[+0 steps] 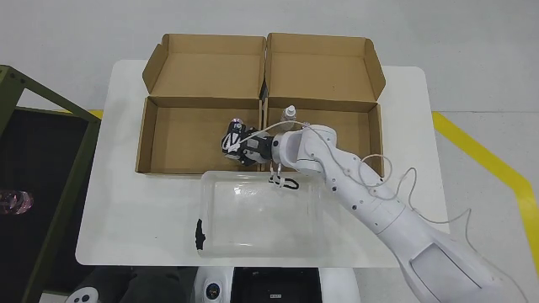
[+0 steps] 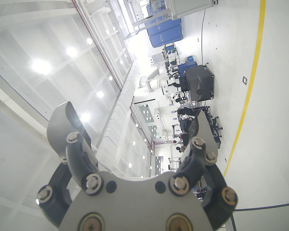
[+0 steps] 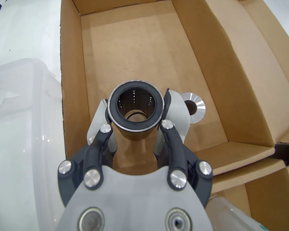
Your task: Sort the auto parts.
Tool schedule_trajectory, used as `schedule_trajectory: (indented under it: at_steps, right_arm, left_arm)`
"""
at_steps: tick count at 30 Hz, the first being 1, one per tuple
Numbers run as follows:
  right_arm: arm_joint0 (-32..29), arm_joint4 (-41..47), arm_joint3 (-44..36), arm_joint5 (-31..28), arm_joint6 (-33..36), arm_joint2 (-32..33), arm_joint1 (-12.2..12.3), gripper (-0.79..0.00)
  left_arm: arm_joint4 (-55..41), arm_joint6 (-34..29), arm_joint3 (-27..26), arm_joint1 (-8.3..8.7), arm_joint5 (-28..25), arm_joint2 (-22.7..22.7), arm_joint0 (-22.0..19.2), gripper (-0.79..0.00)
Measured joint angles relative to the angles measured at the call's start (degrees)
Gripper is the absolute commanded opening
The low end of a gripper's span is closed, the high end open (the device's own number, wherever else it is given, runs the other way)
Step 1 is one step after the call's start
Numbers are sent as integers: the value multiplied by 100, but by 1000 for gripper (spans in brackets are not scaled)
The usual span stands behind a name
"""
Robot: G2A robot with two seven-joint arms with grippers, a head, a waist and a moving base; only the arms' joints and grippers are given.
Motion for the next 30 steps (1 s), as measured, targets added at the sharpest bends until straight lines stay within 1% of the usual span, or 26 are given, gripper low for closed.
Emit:
schedule_trajectory:
  at_steps: [4,9,13,21,30]
  right_arm:
    - [19,-84,79,-25,-24,-26,-27,-674]
    - [26,-175,142,-38,-22,-25,-48,-545]
    - [13,-238,133,-83,-13,11,-47,-483]
    - [-64,-334,-7,-157,58,135,-17,-428]
    - [-162,-417,-165,-178,144,213,-5,-416]
  left_arm:
    - [0,0,0,0,0,0,0,0]
    - [0,0,0,0,0,0,0,0]
    - [0,0,0,0,0,0,0,0]
    - [0,0,0,0,0,0,0,0]
    - [0,0,0,0,0,0,0,0]
